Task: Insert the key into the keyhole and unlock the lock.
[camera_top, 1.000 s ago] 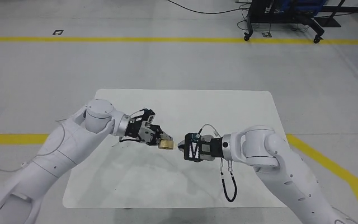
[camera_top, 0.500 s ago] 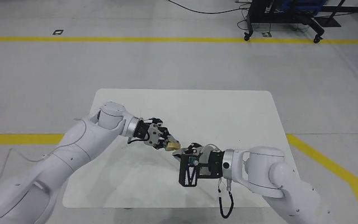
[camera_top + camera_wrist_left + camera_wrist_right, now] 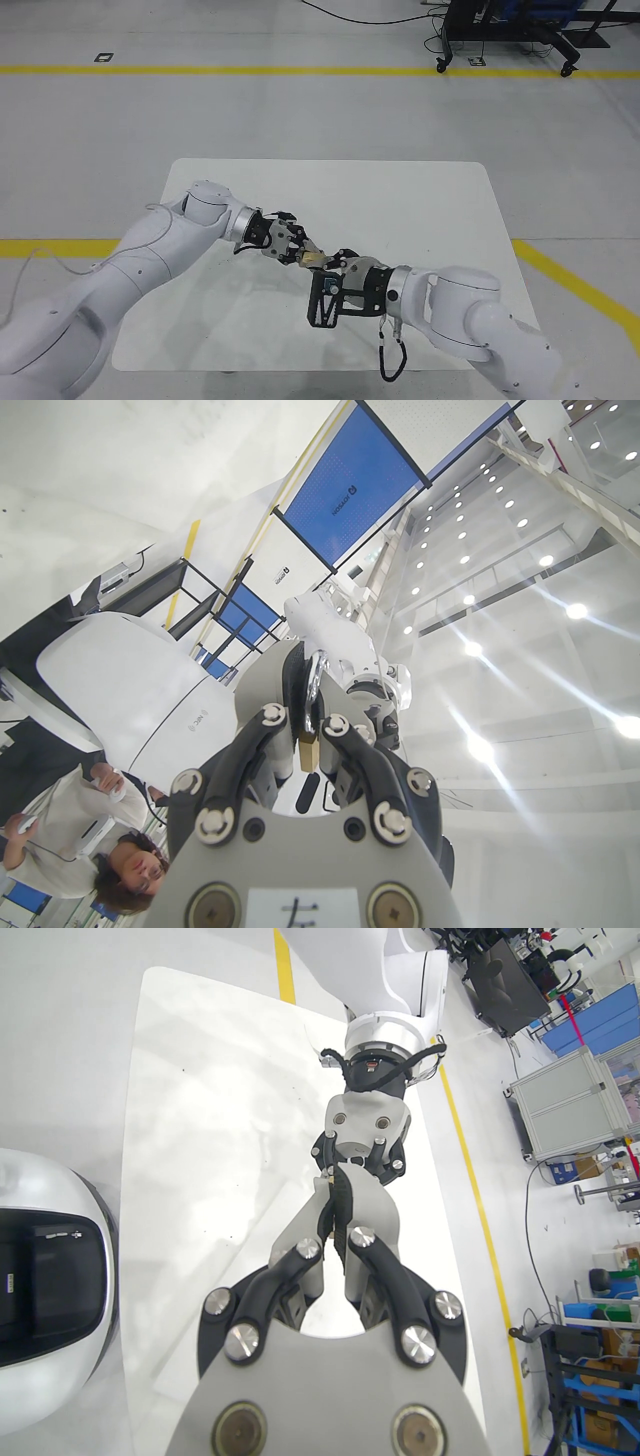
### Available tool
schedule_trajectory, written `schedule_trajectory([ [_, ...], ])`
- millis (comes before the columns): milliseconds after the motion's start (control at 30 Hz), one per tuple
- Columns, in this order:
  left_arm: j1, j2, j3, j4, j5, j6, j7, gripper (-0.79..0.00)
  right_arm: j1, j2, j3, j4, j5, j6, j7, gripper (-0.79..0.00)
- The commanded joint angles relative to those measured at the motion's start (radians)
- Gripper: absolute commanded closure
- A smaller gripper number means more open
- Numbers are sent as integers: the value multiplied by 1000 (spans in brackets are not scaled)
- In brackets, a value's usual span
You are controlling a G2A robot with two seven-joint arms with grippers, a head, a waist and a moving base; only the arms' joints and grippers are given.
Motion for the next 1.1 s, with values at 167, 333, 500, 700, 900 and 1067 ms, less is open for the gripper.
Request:
schedule_trajectory([
  [167, -22, -10, 38, 15, -9, -14, -14, 0, 9, -4, -36, -28, -74, 20, 47, 0],
  [333, -31, -15, 59, 24, -30, -19, -19, 0, 16, -10, -84, -42, -127, 24, 76, 0],
  [500, -27, -17, 64, 32, -43, -17, -18, 0, 30, -16, -108, -40, -133, 28, 82, 0],
  [700, -23, -17, 64, 31, -54, -10, -11, 0, 33, -20, -117, -52, -152, 45, 101, 0],
  [900, -17, -16, 64, 18, -54, 0, 0, 0, 28, -24, -145, -68, -210, 57, 151, 0],
  [1067, -12, -14, 64, 15, -59, 6, 6, 0, 35, -30, -161, -58, -222, 70, 174, 0],
])
